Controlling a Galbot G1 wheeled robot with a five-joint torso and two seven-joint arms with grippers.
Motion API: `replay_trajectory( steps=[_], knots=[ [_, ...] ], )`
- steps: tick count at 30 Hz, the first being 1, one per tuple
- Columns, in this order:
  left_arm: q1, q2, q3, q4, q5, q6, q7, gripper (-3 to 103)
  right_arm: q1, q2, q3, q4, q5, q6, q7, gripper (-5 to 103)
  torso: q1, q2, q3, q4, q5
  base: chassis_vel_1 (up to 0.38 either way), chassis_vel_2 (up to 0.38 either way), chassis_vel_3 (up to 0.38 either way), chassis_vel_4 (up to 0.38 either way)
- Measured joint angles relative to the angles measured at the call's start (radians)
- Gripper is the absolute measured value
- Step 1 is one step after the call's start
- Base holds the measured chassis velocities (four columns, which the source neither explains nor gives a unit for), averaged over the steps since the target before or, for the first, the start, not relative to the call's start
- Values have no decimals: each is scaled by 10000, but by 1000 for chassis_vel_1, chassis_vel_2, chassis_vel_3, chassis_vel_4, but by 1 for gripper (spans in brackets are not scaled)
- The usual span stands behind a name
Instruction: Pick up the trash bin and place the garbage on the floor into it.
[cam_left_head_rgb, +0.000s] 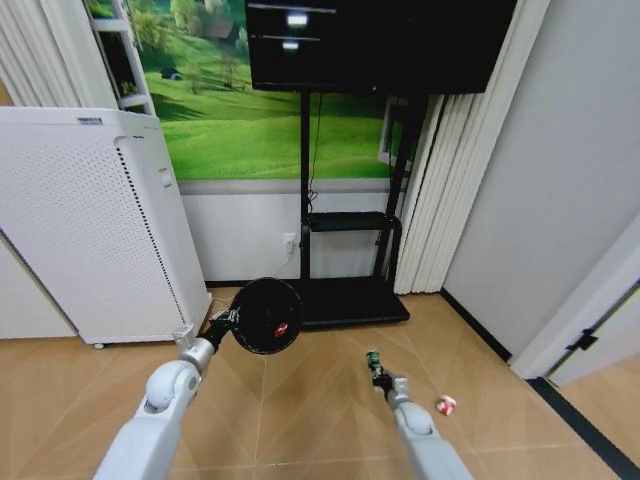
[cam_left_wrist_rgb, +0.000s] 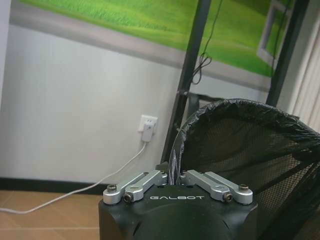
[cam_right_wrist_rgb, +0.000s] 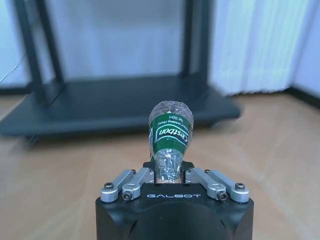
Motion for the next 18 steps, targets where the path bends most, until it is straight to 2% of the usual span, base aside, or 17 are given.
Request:
replay_trajectory(
  steps=[6, 9, 13, 14, 16, 18],
  knots=[
    [-656, -231, 381, 1096, -55, -27, 46, 3, -165, -194, 824, 1812, 980, -458, 208, 22, 0, 0, 0, 4, -4, 0, 0, 0, 0],
    [-1395, -487, 1005, 1841, 21, -69, 82, 3, -549, -343, 1017, 3622, 1850, -1018, 105, 22, 0, 0, 0, 1, 2, 0, 0, 0, 0],
    [-1761, -649, 1358, 2154, 54, -98, 99, 3, -776, -396, 989, 4624, 2100, -1221, 52, 22, 0, 0, 0, -1, -4, 0, 0, 0, 0],
    [-2085, -814, 1717, 2513, 109, -135, 110, 3, -993, -437, 854, 5548, 2325, -1433, 42, 22, 0, 0, 0, -1, 3, 0, 0, 0, 0],
    [-2212, -886, 1885, 2688, 161, -158, 134, 3, -1087, -459, 762, 5932, 2415, -1537, 41, 22, 0, 1, 0, -1, -3, 0, 0, 0, 0],
    [-2579, -1126, 2426, 3236, 280, -213, 196, 3, -1359, -559, 377, 6869, 2631, -1774, 59, 22, 0, 0, 0, 1, 1, 0, 0, 0, 0]
  ],
)
